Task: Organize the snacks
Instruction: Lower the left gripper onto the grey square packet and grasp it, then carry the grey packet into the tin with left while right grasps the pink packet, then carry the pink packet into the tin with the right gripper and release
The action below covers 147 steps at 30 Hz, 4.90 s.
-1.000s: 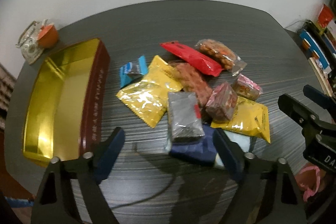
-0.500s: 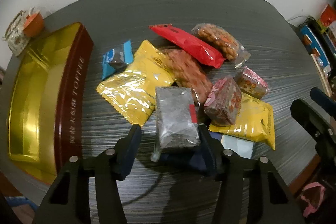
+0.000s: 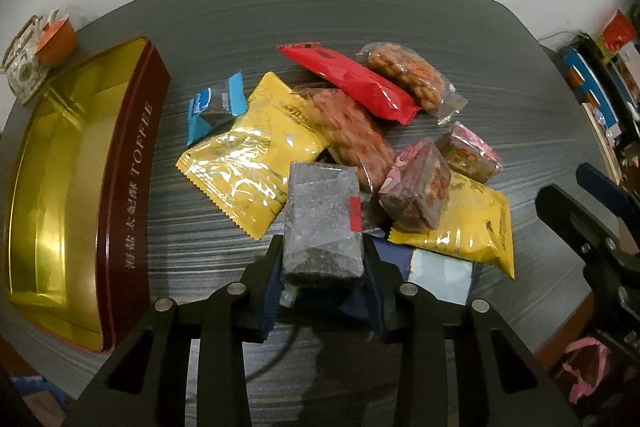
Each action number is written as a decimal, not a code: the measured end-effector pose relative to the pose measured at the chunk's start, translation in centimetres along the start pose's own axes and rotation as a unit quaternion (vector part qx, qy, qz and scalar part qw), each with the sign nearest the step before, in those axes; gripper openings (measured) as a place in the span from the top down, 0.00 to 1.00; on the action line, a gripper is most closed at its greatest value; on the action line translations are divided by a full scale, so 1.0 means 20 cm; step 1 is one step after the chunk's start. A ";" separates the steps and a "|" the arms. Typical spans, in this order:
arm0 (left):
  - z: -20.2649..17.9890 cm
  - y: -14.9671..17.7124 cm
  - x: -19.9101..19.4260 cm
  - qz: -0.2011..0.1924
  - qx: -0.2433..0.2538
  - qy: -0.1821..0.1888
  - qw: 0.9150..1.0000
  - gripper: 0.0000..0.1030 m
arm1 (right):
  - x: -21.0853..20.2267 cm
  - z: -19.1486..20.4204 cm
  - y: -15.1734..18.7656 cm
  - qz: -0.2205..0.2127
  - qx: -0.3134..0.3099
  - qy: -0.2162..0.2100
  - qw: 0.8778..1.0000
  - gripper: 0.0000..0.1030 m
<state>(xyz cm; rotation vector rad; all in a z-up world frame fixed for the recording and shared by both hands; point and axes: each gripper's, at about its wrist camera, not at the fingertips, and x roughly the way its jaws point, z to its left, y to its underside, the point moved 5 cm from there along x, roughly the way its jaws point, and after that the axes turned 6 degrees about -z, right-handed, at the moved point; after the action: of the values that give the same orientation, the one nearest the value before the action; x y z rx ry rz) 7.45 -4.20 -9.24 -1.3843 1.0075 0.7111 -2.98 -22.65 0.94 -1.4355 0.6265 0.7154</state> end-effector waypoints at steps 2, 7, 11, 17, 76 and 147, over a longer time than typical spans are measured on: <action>0.00 0.01 -0.02 0.000 0.000 0.002 1.000 0.64 | 0.00 0.00 0.00 0.000 0.000 0.000 1.000 0.19; 0.01 0.01 -0.06 -0.005 -0.005 0.006 1.000 0.64 | 0.01 -0.01 0.01 0.004 0.003 0.000 1.000 0.19; 0.03 0.02 -0.09 -0.009 -0.007 0.009 1.000 0.64 | 0.02 -0.01 0.01 0.005 0.001 0.001 1.000 0.20; 0.05 0.02 -0.14 -0.016 -0.012 0.019 1.000 0.64 | 0.05 0.00 0.02 0.009 -0.010 0.008 1.000 0.20; 1.26 0.08 -0.22 -0.020 -0.136 -0.125 0.983 0.64 | 0.41 0.11 -0.06 0.051 -0.114 -0.018 0.992 0.79; 1.62 0.25 -0.58 -0.083 -0.220 -0.153 0.960 0.42 | 0.27 1.47 -0.07 0.041 -0.210 -0.163 0.963 0.80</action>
<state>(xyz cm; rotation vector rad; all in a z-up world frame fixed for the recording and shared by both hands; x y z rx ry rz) 2.92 29.97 -4.11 -1.6531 0.4961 1.0278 0.51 6.99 -0.75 -1.6335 0.2844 1.1742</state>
